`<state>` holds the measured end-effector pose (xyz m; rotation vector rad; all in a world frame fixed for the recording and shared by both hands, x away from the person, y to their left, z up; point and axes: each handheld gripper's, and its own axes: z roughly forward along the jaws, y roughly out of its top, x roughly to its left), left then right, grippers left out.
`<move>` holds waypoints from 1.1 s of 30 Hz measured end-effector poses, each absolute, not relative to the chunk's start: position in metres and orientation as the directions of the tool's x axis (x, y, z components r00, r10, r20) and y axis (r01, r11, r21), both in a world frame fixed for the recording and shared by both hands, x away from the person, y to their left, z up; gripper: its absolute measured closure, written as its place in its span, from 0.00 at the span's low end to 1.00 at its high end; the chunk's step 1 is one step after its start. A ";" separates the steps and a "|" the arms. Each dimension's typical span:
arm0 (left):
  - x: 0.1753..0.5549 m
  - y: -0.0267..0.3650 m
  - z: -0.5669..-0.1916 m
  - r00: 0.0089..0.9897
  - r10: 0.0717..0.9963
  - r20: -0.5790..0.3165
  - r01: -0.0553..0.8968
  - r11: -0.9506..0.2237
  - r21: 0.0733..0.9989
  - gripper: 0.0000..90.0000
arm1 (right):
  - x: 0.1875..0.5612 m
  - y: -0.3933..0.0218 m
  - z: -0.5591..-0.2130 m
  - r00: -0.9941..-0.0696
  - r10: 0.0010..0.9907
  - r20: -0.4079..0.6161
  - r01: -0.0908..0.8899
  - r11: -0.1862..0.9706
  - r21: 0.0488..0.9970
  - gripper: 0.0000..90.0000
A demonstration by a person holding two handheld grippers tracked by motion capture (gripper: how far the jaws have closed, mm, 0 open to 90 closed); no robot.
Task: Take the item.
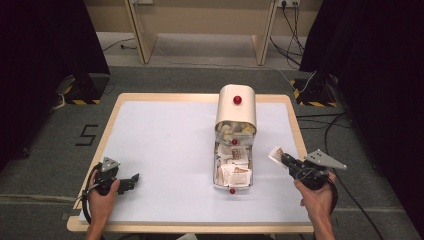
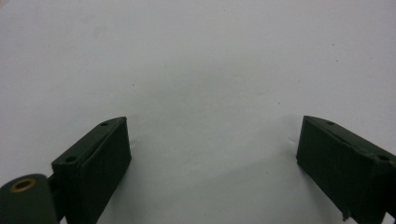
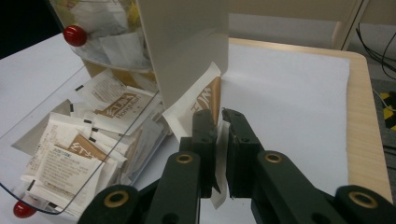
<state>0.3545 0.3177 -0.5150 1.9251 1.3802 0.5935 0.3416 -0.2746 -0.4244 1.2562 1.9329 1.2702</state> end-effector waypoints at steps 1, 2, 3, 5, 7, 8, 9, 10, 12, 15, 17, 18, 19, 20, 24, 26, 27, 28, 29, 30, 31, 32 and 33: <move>0.355 0.318 -0.515 0.332 0.943 -0.026 0.630 -0.201 0.750 0.10 | 0.342 -0.276 -0.425 -0.445 0.893 0.070 0.421 0.139 0.897 0.93; 0.355 0.318 -0.515 0.332 0.943 -0.026 0.630 -0.201 0.750 0.10 | 0.343 -0.278 -0.428 -0.436 0.897 0.076 0.431 0.134 0.893 0.93; 0.355 0.318 -0.515 0.332 0.943 -0.026 0.630 -0.201 0.750 0.10 | 0.343 -0.278 -0.428 -0.436 0.897 0.076 0.431 0.134 0.893 0.93; 0.355 0.318 -0.515 0.332 0.943 -0.026 0.630 -0.201 0.750 0.10 | 0.343 -0.280 -0.430 -0.432 0.898 0.078 0.436 0.133 0.890 0.93; 0.355 0.318 -0.515 0.332 0.943 -0.026 0.630 -0.201 0.750 0.10 | 0.344 -0.283 -0.432 -0.424 0.902 0.079 0.442 0.130 0.887 0.93; 0.355 0.318 -0.515 0.332 0.943 -0.026 0.630 -0.201 0.750 0.10 | 0.344 -0.284 -0.433 -0.421 0.903 0.080 0.444 0.128 0.887 0.93; 0.355 0.318 -0.515 0.332 0.943 -0.026 0.630 -0.201 0.750 0.10 | 0.344 -0.284 -0.433 -0.421 0.903 0.080 0.444 0.128 0.887 0.93; 0.355 0.318 -0.515 0.332 0.943 -0.026 0.630 -0.201 0.750 0.10 | 0.344 -0.285 -0.434 -0.418 0.905 0.081 0.449 0.128 0.884 0.93; 0.355 0.318 -0.515 0.332 0.943 -0.026 0.630 -0.201 0.750 0.10 | 0.345 -0.286 -0.435 -0.415 0.906 0.081 0.452 0.128 0.883 0.93; 0.355 0.318 -0.515 0.331 0.943 -0.026 0.630 -0.201 0.750 0.10 | 0.346 -0.288 -0.439 -0.408 0.909 0.081 0.462 0.129 0.877 0.93; 0.355 0.318 -0.515 0.332 0.943 -0.026 0.630 -0.201 0.750 0.10 | 0.347 -0.289 -0.441 -0.406 0.910 0.081 0.465 0.130 0.876 0.93; 0.355 0.318 -0.515 0.332 0.943 -0.026 0.630 -0.201 0.750 0.10 | 0.348 -0.289 -0.443 -0.403 0.911 0.088 0.475 0.126 0.871 0.93; 0.355 0.318 -0.515 0.332 0.943 -0.026 0.630 -0.201 0.750 0.10 | 0.348 -0.289 -0.443 -0.403 0.911 0.088 0.475 0.126 0.871 0.93; 0.355 0.318 -0.515 0.332 0.943 -0.026 0.630 -0.201 0.750 0.10 | 0.349 -0.290 -0.446 -0.402 0.912 0.087 0.480 0.129 0.868 0.93; 0.355 0.318 -0.515 0.332 0.943 -0.026 0.630 -0.201 0.750 0.10 | 0.349 -0.291 -0.448 -0.396 0.914 0.089 0.487 0.127 0.864 0.93; 0.355 0.318 -0.515 0.332 0.943 -0.026 0.630 -0.201 0.750 0.10 | 0.350 -0.291 -0.449 -0.399 0.913 0.088 0.488 0.130 0.863 0.93; 0.355 0.318 -0.515 0.332 0.943 -0.025 0.630 -0.201 0.750 0.10 | 0.350 -0.291 -0.449 -0.400 0.912 0.088 0.490 0.131 0.862 0.93; 0.355 0.318 -0.515 0.331 0.943 -0.026 0.630 -0.201 0.751 0.10 | 0.350 -0.290 -0.450 -0.400 0.913 0.087 0.492 0.133 0.861 0.93; 0.355 0.318 -0.515 0.332 0.943 -0.026 0.630 -0.201 0.750 0.10 | 0.350 -0.290 -0.451 -0.400 0.912 0.091 0.495 0.131 0.859 0.93; 0.355 0.318 -0.515 0.332 0.943 -0.026 0.630 -0.201 0.750 0.10 | 0.350 -0.290 -0.451 -0.400 0.912 0.091 0.495 0.131 0.859 0.93; 0.355 0.318 -0.515 0.331 0.943 -0.026 0.630 -0.200 0.751 0.10 | 0.351 -0.290 -0.451 -0.402 0.911 0.089 0.494 0.134 0.859 0.93; 0.355 0.318 -0.515 0.332 0.943 -0.026 0.630 -0.201 0.750 0.10 | 0.351 -0.289 -0.452 -0.405 0.910 0.090 0.497 0.137 0.857 0.93; 0.355 0.318 -0.515 0.332 0.943 -0.026 0.630 -0.201 0.750 0.10 | 0.352 -0.287 -0.454 -0.409 0.908 0.090 0.502 0.141 0.853 0.93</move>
